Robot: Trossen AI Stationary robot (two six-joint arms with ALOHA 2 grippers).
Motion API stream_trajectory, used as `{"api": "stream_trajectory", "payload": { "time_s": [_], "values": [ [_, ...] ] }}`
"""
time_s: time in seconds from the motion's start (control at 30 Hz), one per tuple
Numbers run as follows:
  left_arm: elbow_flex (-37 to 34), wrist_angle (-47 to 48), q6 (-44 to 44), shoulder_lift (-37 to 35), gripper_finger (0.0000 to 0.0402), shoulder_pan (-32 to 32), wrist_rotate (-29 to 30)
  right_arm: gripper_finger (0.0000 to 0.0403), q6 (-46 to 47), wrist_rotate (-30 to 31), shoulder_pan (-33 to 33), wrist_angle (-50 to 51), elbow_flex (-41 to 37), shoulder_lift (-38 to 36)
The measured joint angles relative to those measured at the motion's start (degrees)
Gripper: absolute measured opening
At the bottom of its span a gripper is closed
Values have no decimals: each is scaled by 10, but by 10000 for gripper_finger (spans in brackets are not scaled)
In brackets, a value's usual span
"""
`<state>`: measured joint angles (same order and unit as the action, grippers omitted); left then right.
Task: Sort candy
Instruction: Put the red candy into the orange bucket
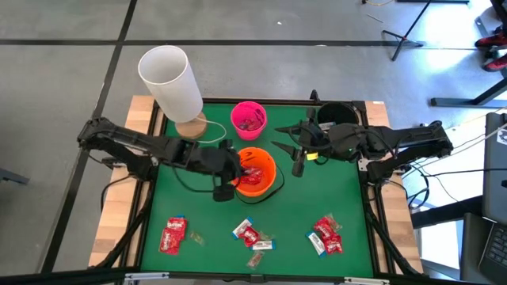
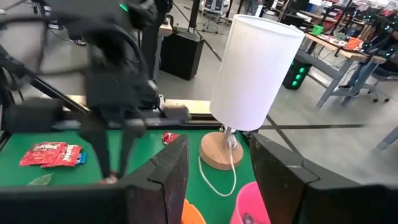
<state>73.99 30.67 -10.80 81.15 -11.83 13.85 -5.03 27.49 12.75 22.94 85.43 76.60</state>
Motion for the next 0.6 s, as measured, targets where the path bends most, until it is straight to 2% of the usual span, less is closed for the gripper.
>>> {"api": "stream_trajectory", "payload": {
  "time_s": [0.23,0.4,0.5,0.6],
  "values": [
    [0,-4,-6,41,8,56,-63,166,-13,0,0,-4,0,0],
    [-1,5,-27,53,11,74,-69,166,-15,0,0,-4,0,0],
    [-1,9,-41,53,29,84,-101,166,-15,-7,0,-3,0,0],
    [-1,15,-41,53,62,83,-107,166,-16,-16,0,-3,0,0]
  ]
}}
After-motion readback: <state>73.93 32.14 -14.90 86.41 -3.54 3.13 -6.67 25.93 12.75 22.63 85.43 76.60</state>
